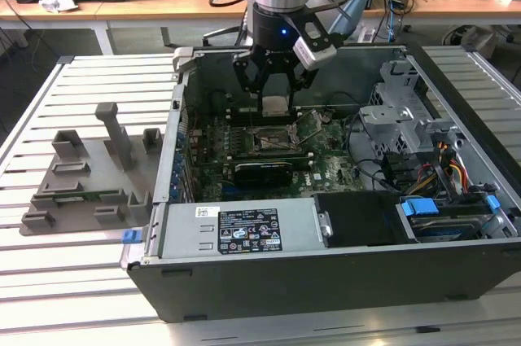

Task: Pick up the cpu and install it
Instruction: 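Pick up the cpu and move it towards the insertion slot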

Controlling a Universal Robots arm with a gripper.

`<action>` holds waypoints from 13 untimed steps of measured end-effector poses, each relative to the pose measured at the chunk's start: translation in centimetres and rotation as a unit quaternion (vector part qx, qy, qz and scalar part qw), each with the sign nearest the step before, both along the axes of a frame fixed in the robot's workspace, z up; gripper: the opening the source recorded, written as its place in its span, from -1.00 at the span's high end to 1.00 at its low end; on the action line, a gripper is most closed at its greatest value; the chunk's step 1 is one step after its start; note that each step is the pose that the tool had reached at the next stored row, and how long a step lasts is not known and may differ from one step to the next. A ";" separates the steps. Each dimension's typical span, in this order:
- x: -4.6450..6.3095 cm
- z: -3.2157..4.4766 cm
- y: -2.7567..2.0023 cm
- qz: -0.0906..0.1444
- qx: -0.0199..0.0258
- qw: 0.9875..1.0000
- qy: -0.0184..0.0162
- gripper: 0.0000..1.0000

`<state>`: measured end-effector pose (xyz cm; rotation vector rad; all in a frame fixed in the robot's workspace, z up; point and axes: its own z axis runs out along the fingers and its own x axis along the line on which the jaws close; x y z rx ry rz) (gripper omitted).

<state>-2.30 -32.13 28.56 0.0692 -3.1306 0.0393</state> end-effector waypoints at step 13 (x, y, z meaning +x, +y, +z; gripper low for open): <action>0.3 -1.04 0.00 0.000 0.000 1.000 0.000 -0.09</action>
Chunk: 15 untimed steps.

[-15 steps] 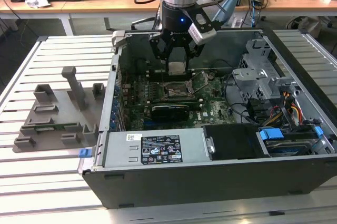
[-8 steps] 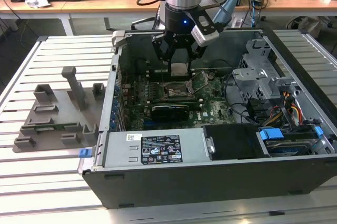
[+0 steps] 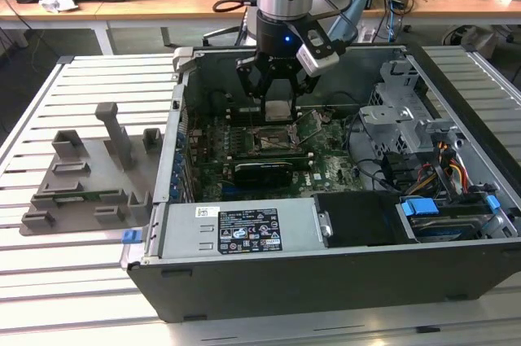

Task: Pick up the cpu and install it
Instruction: 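Pick up the cpu and move it towards the insertion slot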

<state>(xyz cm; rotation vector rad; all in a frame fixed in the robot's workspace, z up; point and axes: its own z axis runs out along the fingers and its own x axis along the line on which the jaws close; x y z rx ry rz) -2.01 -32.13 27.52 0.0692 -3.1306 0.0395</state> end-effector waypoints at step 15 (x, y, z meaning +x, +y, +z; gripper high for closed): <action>0.1 -0.28 1.17 0.000 -0.029 1.000 0.000 -0.09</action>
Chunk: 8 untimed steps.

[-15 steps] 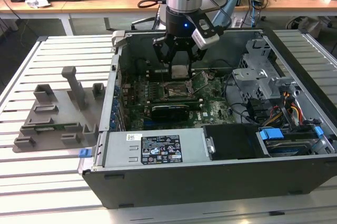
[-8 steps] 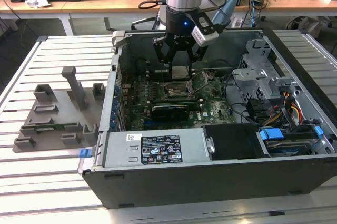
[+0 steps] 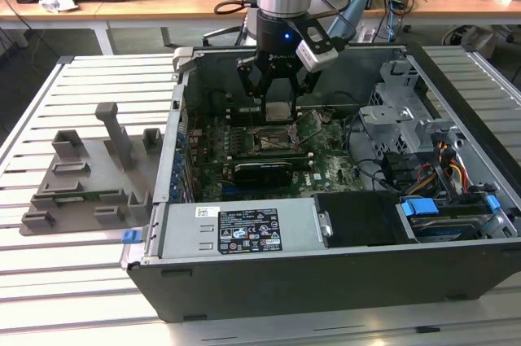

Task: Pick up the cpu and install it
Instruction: 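Pick up the cpu and move it towards the insertion slot, then place the cpu into insertion slot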

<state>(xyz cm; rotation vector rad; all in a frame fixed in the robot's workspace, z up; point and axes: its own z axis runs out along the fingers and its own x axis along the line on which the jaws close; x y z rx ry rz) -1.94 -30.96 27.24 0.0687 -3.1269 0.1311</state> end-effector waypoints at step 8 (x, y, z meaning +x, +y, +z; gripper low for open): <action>0.0 0.00 0.00 -0.020 0.000 1.000 0.000 -0.09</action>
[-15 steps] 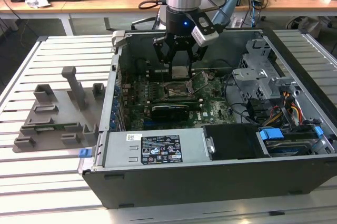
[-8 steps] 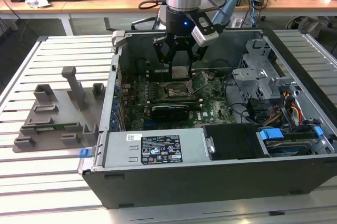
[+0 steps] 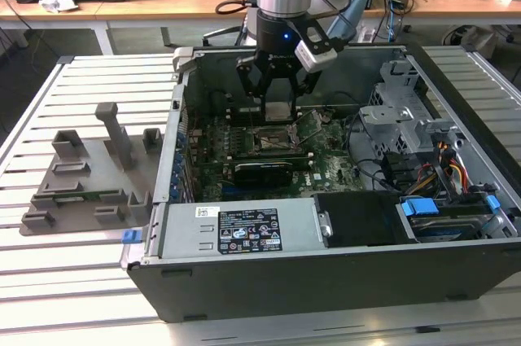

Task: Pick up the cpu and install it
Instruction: 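Place the cpu into insertion slot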

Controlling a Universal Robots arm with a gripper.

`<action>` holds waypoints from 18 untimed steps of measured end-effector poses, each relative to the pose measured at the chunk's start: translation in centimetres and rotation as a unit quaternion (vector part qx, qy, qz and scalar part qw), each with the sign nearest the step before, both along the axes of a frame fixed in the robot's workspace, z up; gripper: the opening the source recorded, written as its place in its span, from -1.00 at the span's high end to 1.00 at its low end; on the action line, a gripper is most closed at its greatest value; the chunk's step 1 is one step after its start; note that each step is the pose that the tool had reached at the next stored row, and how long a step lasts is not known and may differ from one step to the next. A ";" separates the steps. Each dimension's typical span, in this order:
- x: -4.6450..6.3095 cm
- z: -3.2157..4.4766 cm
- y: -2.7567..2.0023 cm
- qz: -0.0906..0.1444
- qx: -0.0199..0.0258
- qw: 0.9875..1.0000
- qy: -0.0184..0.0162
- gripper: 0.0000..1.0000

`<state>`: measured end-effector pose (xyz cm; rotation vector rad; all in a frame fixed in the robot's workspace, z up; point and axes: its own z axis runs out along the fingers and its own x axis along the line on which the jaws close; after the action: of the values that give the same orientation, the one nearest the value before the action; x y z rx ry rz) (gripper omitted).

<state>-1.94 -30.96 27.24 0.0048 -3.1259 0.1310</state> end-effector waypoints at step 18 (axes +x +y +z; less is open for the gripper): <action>0.0 -0.05 0.00 -0.192 -0.002 0.981 0.000 -0.09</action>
<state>-1.92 -30.95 27.20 -0.5917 -3.0533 0.1311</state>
